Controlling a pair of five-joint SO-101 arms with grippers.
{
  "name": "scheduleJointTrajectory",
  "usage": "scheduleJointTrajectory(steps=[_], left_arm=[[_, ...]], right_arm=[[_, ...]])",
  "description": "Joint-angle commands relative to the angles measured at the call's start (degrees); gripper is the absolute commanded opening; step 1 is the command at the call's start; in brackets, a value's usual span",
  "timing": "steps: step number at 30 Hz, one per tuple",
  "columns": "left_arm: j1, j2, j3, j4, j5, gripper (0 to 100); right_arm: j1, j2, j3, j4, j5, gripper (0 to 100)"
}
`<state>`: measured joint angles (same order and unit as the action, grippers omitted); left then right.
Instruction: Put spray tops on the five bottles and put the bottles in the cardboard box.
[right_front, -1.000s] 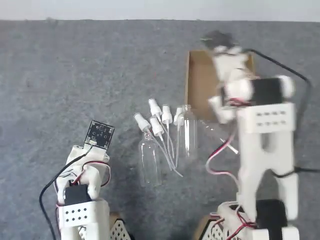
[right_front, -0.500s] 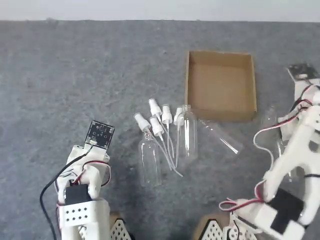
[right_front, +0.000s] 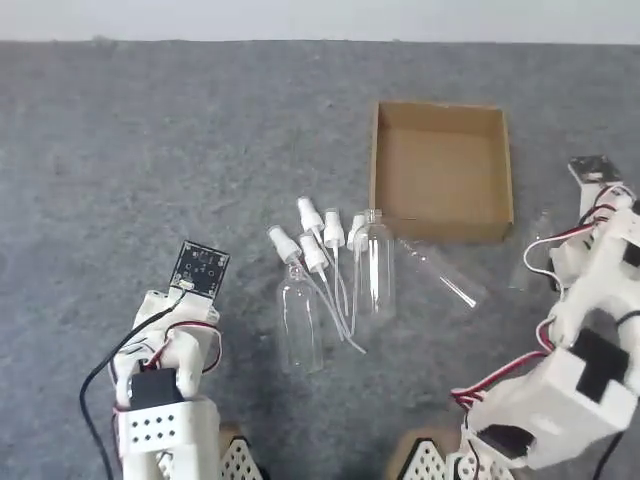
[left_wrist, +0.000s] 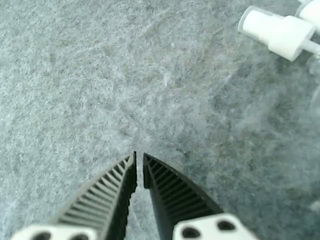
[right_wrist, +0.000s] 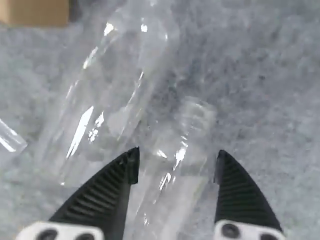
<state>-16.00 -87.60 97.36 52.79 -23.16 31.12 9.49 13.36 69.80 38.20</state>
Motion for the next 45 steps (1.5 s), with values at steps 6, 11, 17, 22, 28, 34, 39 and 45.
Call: scheduleJointTrajectory(steps=[6,11,17,22,28,34,39,45], left_arm=[[-0.2,-1.1,-0.4,0.2,-0.7,1],[-0.4,-1.1,-3.5,0.7,-0.8,2],[-0.2,-0.3,-21.8,9.0,-0.7,2],[4.0,11.9,-40.5,18.7,-0.4,2],[15.6,33.8,-54.7,22.2,11.6,2],[20.4,50.8,-56.8,13.1,23.5,12],[20.2,62.2,-56.1,3.6,36.3,19],[20.6,73.8,-56.4,-3.3,43.6,19]], right_arm=[[2.4,2.6,-0.4,-2.8,0.8,6.6],[5.1,2.2,-0.7,-2.9,5.0,0.4],[8.9,-1.3,0.3,-2.9,13.2,0.6],[9.5,-5.6,5.0,-3.2,18.5,0.6],[9.0,-9.9,11.1,-9.4,16.0,0.7],[8.0,-11.1,12.9,-10.3,15.0,0.8],[8.0,-10.7,12.9,-10.4,15.2,0.9],[8.0,-10.7,13.0,-10.4,15.1,0.9]])
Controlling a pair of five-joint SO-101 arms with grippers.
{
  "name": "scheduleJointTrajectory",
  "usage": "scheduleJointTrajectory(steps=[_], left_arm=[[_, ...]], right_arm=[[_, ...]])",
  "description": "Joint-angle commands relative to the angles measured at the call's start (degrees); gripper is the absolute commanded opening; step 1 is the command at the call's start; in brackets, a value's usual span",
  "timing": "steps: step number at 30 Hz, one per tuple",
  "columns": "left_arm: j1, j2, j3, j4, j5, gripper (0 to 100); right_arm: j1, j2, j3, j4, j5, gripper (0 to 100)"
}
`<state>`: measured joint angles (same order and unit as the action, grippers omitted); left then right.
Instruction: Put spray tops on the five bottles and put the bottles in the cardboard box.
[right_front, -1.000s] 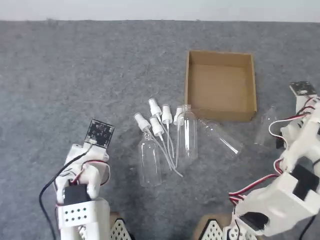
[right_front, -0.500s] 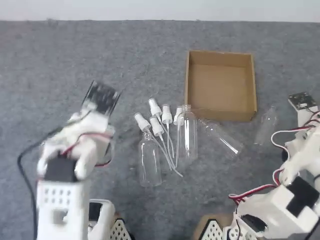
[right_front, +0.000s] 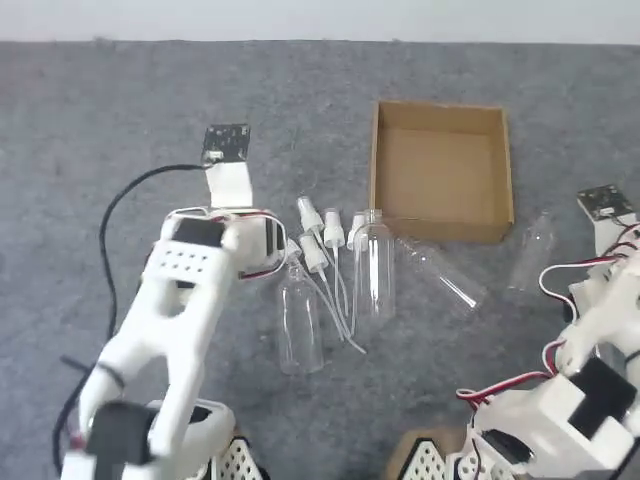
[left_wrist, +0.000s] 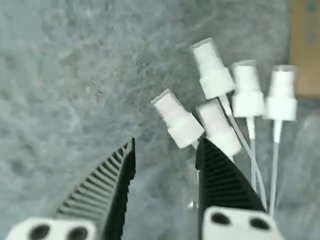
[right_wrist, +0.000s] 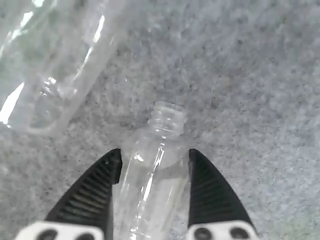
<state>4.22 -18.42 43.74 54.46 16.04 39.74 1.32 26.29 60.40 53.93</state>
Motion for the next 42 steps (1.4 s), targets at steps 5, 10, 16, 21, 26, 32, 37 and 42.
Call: scheduleJointTrajectory(steps=[5,10,16,21,26,32,37,42], left_arm=[[0.4,10.5,-2.9,-10.6,7.7,19],[3.0,14.4,-2.9,-14.3,7.9,19],[6.2,19.6,-3.4,-17.5,7.9,19],[6.1,21.1,-6.1,-14.2,7.9,19],[6.1,21.1,-6.5,-14.2,7.6,13],[6.6,21.1,-6.5,-16.0,7.6,1],[6.6,21.1,-6.5,-17.8,7.6,1],[6.6,21.1,-6.5,-17.5,7.5,1]], right_arm=[[-0.7,-2.5,0.1,-1.0,-0.6,0.9],[-0.7,-2.5,0.1,-1.0,-0.6,0.9],[-0.4,-2.5,0.1,-0.9,-0.5,0.9],[-0.3,-2.5,0.1,-0.8,-0.4,0.9],[-0.3,-2.5,0.1,-0.7,-0.4,0.9],[-0.3,-2.5,0.1,-0.6,-0.3,0.9],[-0.2,-2.5,0.1,-0.5,-0.3,0.9],[-0.2,-2.5,0.1,-0.5,-0.3,0.9]])
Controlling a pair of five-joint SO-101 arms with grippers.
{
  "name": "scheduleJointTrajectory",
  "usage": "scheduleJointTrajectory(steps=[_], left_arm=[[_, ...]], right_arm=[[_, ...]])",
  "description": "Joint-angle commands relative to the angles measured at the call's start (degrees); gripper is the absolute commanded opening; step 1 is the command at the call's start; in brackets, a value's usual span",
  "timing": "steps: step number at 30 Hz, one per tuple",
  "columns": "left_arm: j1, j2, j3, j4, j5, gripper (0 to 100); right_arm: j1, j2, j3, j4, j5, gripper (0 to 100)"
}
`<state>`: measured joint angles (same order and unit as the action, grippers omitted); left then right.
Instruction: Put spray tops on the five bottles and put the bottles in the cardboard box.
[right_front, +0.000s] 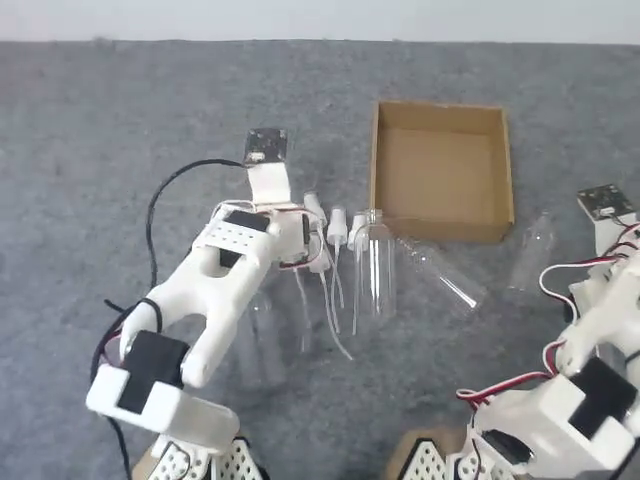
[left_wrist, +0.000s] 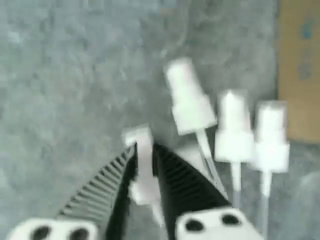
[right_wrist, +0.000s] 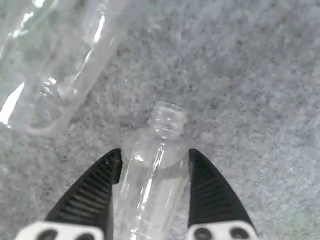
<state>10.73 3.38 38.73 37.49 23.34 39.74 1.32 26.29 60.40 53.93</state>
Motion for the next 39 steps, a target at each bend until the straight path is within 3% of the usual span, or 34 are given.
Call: scheduleJointTrajectory(steps=[1,7,14,17,26,32,39], left_arm=[[0.1,-0.6,-1.5,-0.5,0.2,2],[-0.4,-0.5,-3.2,3.9,-3.3,12],[-0.2,1.9,-4.3,4.8,-3.5,12],[-0.2,5.8,-9.0,9.4,-3.5,12],[0.2,11.7,-17.7,14.9,-7.3,1],[-0.5,5.5,-19.0,16.0,-7.6,1],[-3.7,-10.8,-32.8,31.3,-7.6,1]], right_arm=[[-0.2,-2.5,0.1,-0.5,-0.3,0.9],[-0.2,-2.5,0.1,-0.5,-0.3,0.9],[-0.3,-2.5,0.1,-0.5,-0.3,0.9],[-0.3,-2.5,0.1,-0.5,-0.3,0.9],[-0.3,-2.5,0.1,-0.5,-0.3,0.9],[-0.3,-2.5,0.1,-0.5,-0.3,0.9],[-0.3,-2.5,0.1,-0.5,-0.3,0.9]])
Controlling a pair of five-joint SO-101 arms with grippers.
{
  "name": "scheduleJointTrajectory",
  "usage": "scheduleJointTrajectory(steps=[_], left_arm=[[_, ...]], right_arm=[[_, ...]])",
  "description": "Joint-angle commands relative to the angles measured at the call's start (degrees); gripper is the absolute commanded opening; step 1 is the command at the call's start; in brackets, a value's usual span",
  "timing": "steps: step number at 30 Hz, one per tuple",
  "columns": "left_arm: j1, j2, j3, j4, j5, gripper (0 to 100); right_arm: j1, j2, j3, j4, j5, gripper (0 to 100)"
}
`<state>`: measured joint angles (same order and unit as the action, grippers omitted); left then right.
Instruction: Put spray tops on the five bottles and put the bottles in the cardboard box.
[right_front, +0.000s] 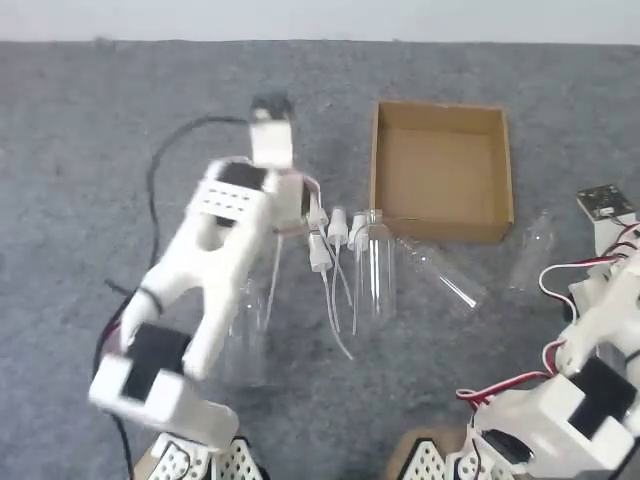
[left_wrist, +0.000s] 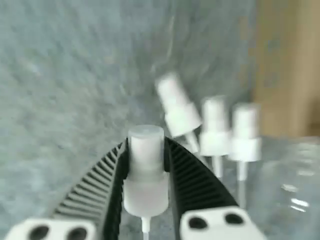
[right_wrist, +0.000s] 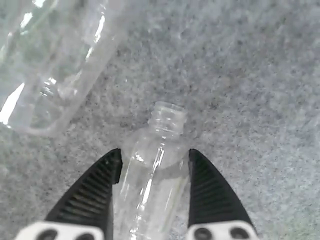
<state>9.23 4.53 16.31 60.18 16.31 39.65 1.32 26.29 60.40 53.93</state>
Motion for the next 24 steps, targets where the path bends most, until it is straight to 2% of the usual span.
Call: scheduleJointTrajectory(steps=[1,6,10,18,24], left_arm=[[-3.4,-13.9,-12.4,11.0,-0.9,1],[-11.5,-18.7,-15.6,20.4,-7.3,1],[-17.3,-18.8,-9.5,21.8,-11.0,1],[-16.7,-19.3,16.2,8.1,-12.0,1],[-11.2,-19.1,24.5,0.4,-12.2,1]], right_arm=[[-0.2,-2.5,0.1,-0.5,-0.3,0.9],[-0.2,-2.5,0.1,-0.5,-0.3,0.9],[-0.5,-2.5,0.1,-0.5,-0.3,0.9],[-0.4,-2.5,1.3,-0.7,-0.3,0.9],[-0.2,-2.5,1.7,-0.8,-0.3,0.9]])
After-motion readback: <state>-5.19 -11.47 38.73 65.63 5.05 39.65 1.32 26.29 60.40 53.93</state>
